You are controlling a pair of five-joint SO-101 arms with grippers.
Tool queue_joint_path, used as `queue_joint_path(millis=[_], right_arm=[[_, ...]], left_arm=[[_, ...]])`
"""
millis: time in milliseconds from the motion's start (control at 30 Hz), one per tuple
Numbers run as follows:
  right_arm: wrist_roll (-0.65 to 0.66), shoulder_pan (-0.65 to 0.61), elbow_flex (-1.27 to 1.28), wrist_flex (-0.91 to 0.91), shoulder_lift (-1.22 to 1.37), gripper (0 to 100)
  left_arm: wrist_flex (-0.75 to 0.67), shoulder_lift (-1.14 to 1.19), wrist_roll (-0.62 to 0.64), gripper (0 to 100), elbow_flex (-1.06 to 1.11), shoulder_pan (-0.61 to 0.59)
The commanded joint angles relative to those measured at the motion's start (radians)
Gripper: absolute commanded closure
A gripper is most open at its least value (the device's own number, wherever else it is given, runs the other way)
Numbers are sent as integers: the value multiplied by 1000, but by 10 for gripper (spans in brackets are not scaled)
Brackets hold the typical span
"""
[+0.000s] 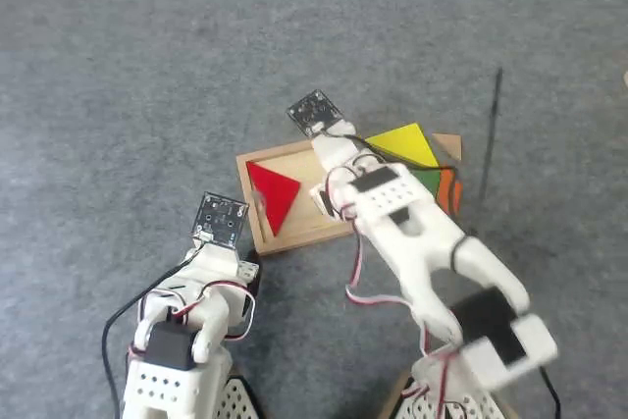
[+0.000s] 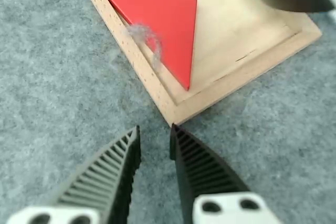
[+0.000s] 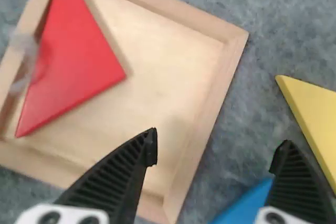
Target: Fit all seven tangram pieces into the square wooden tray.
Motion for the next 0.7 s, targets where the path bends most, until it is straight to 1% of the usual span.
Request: queue_joint_path(millis=[0, 133, 333, 500, 667], right_arm=[[-18, -18, -158, 28, 116, 648], [-20, -18, -347, 114, 254, 648], [-20, -44, -540, 170, 403, 648], [-14, -65, -611, 263, 450, 648], [23, -130, -609, 315, 452, 648]], left_arm=[[6, -21, 9, 908, -5, -8], [6, -21, 9, 908, -5, -2], [6, -21, 11, 908, -5, -2], [6, -21, 11, 908, -5, -2], [6, -21, 11, 908, -5, -2]])
